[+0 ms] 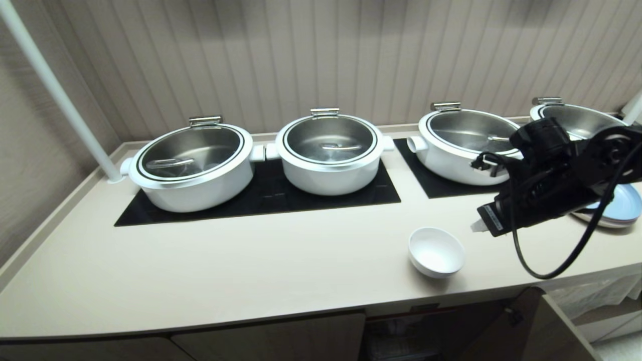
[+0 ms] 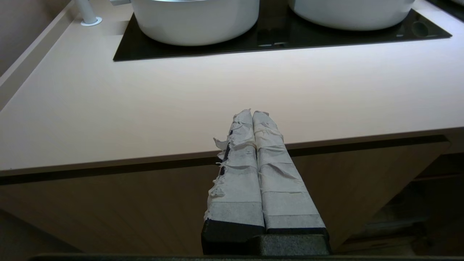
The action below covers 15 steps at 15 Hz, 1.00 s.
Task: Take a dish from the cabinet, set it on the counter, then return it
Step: Pick up the bowl from the table
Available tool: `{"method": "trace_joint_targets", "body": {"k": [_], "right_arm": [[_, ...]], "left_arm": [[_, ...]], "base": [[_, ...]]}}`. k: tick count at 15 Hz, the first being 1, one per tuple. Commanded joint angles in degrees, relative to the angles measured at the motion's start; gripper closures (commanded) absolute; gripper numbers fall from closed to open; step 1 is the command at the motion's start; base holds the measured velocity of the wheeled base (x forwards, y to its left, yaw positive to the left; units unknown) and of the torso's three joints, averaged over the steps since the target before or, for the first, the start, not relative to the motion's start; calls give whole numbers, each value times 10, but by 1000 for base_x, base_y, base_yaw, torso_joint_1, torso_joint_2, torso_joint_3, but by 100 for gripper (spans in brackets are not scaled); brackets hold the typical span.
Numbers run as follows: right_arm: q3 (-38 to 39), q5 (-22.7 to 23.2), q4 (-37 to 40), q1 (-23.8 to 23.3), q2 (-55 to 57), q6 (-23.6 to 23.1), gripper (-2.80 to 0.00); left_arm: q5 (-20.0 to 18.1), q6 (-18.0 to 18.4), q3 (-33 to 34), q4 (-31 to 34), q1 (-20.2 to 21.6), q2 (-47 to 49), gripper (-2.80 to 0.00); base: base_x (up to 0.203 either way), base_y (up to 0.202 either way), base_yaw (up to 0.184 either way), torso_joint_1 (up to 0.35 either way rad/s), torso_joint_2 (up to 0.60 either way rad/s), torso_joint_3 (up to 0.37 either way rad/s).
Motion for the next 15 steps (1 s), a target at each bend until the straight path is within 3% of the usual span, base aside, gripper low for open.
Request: {"method": "trace_joint_targets", "body": {"k": [1, 15], "right_arm": [[-23, 1, 14, 4, 21, -1, -280], [-34, 2, 9, 5, 78, 23, -280]], "left_arm": [[0, 0, 0, 0, 0, 0, 0], [0, 0, 0, 0, 0, 0, 0]], "base": [[0, 0, 0, 0, 0, 0], [0, 0, 0, 0, 0, 0]]}}
